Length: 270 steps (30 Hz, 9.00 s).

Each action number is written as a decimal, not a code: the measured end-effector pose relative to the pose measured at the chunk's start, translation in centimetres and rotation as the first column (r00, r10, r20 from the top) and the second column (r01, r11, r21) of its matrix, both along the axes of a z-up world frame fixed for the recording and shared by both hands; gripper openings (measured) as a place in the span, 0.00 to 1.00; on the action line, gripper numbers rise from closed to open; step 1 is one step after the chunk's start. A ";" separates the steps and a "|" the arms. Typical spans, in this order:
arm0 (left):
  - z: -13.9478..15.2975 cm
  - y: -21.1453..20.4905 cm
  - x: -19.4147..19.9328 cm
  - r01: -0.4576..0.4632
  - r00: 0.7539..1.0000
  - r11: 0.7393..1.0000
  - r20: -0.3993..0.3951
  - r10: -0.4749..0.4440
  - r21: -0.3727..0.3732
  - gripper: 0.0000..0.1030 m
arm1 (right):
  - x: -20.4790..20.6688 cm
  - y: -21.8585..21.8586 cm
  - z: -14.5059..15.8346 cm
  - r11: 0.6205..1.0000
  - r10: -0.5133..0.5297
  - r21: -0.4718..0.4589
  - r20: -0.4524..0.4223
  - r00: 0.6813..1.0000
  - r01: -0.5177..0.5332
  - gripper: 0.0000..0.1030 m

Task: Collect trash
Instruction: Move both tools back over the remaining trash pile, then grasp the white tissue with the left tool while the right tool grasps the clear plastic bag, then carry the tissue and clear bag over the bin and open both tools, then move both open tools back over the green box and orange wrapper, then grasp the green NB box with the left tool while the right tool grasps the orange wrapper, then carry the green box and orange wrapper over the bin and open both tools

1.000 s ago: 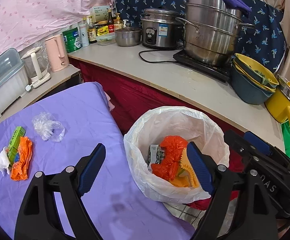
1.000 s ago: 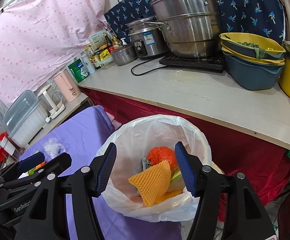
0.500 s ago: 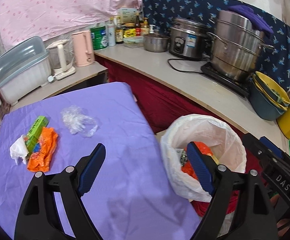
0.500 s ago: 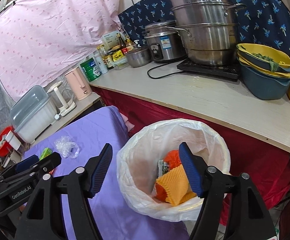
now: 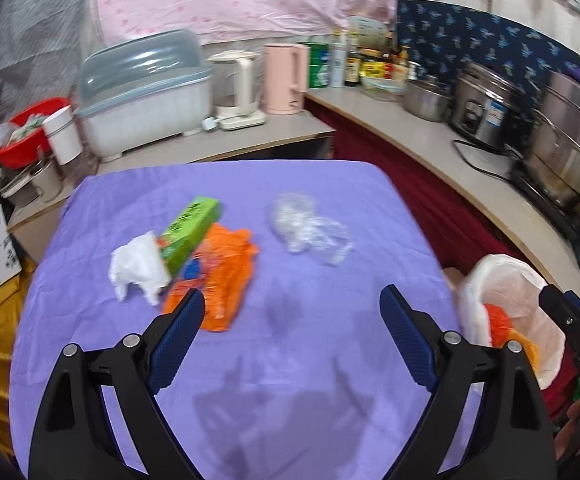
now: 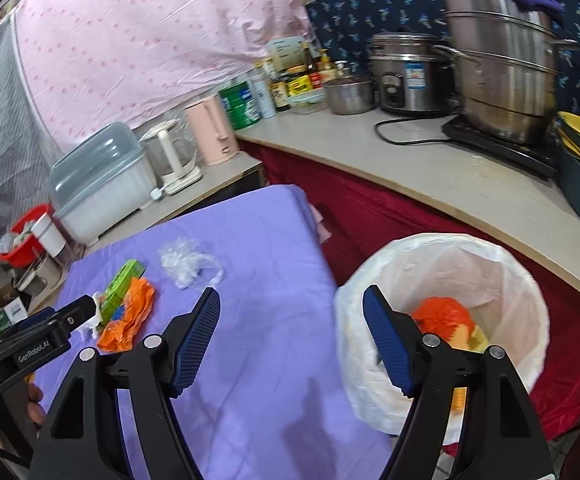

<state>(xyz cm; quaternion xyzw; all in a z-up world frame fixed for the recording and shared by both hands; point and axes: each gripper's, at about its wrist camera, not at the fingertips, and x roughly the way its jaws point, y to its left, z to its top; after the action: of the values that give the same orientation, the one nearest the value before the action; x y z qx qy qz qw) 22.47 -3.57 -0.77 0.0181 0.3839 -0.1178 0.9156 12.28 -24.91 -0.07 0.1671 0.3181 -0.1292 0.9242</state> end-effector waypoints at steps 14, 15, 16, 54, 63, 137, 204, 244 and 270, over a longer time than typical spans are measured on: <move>-3.6 11.9 6.1 -0.228 0.972 0.974 -0.063 0.228 0.010 0.83 | 10.2 7.0 -3.7 0.988 0.150 0.036 -0.072 0.986 -0.148 0.69; -4.0 12.5 6.8 -0.234 0.970 0.972 -0.069 0.235 0.016 0.83 | 10.9 7.4 -4.0 0.987 0.158 0.034 -0.076 0.985 -0.155 0.69; -4.4 12.9 7.3 -0.237 0.968 0.971 -0.074 0.238 0.019 0.83 | 11.7 7.7 -4.3 0.986 0.166 0.033 -0.080 0.983 -0.164 0.69; -4.1 13.9 10.4 -0.154 0.985 0.985 -0.094 0.147 -0.073 0.09 | 19.8 9.1 -6.1 0.959 0.279 0.063 -0.084 0.956 -0.275 0.11; 4.5 7.8 4.5 -0.015 0.999 0.995 0.041 0.019 -0.099 0.09 | 12.4 4.9 2.7 0.978 0.209 0.011 0.047 0.977 -0.210 0.11; 2.6 -22.2 -7.7 0.399 0.917 0.917 0.005 -0.399 -0.019 0.64 | -10.3 -15.5 1.0 0.982 -0.190 0.025 0.032 0.981 0.189 0.56; -7.3 16.5 11.0 -0.185 0.975 0.983 -0.125 0.186 0.016 0.79 | 18.0 20.6 -12.7 0.928 0.356 0.185 -0.192 0.915 -0.322 0.64; -6.5 6.6 8.5 -0.008 0.992 1.000 -0.125 0.012 0.029 0.38 | 9.2 9.9 -7.8 0.974 0.182 0.157 -0.095 0.979 -0.165 0.18; 4.2 -10.7 -6.4 0.298 0.954 0.955 0.027 -0.297 -0.013 0.36 | -7.9 -6.5 -2.7 0.979 -0.110 0.173 0.000 0.994 0.109 0.18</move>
<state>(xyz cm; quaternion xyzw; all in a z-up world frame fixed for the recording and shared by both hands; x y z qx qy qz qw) 16.07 -14.22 3.43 0.0695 0.3644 -0.2571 0.8923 4.34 -31.44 -2.79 0.2645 0.3138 -0.1510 0.8993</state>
